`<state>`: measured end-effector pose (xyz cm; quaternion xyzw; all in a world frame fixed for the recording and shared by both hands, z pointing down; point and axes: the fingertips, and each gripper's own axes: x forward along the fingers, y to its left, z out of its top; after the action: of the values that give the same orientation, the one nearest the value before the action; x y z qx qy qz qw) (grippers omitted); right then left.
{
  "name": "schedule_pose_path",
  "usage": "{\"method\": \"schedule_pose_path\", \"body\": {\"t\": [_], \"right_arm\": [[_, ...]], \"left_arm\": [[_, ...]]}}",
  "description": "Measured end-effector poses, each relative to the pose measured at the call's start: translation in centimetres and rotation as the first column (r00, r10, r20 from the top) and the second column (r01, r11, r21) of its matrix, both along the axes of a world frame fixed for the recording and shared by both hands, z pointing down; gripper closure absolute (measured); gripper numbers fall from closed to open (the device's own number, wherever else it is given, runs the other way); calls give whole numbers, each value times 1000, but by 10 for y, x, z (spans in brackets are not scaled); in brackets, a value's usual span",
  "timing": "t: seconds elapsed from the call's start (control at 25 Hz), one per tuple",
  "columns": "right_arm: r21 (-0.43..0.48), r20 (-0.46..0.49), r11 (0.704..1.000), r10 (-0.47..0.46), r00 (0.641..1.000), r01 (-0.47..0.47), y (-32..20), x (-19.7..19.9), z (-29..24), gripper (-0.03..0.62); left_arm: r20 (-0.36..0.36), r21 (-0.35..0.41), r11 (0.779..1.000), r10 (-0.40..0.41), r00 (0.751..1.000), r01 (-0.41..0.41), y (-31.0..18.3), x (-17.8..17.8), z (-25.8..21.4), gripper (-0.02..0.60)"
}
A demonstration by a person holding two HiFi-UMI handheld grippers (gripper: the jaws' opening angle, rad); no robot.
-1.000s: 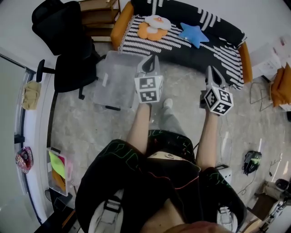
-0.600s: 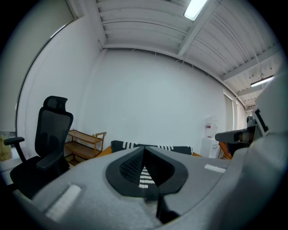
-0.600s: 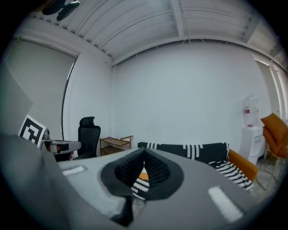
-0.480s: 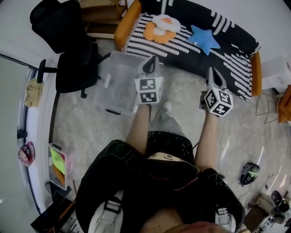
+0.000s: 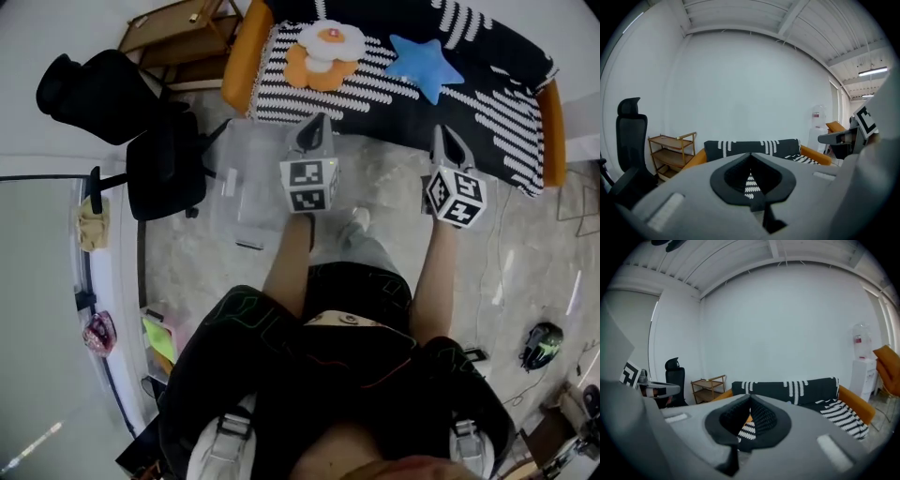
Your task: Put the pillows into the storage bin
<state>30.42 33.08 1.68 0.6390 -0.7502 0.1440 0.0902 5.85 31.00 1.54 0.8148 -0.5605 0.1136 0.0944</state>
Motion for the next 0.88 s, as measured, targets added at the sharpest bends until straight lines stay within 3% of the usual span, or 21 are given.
{"method": "schedule_pose_path", "body": {"t": [0.24, 0.56, 0.72, 0.88], "right_arm": [[-4, 26, 999, 35, 999, -35, -57, 46, 4, 591], [14, 22, 998, -67, 997, 67, -122, 15, -2, 591], [-11, 1, 992, -126, 992, 126, -156, -11, 13, 591], [-51, -22, 994, -100, 995, 99, -200, 1, 25, 591]], "left_arm": [[36, 0, 1000, 4, 999, -4, -52, 29, -3, 571], [21, 12, 998, -57, 998, 56, -105, 7, -8, 571], [2, -34, 995, -97, 995, 97, -141, -15, 15, 571], [-28, -81, 994, -79, 996, 77, -194, -4, 39, 571]]}}
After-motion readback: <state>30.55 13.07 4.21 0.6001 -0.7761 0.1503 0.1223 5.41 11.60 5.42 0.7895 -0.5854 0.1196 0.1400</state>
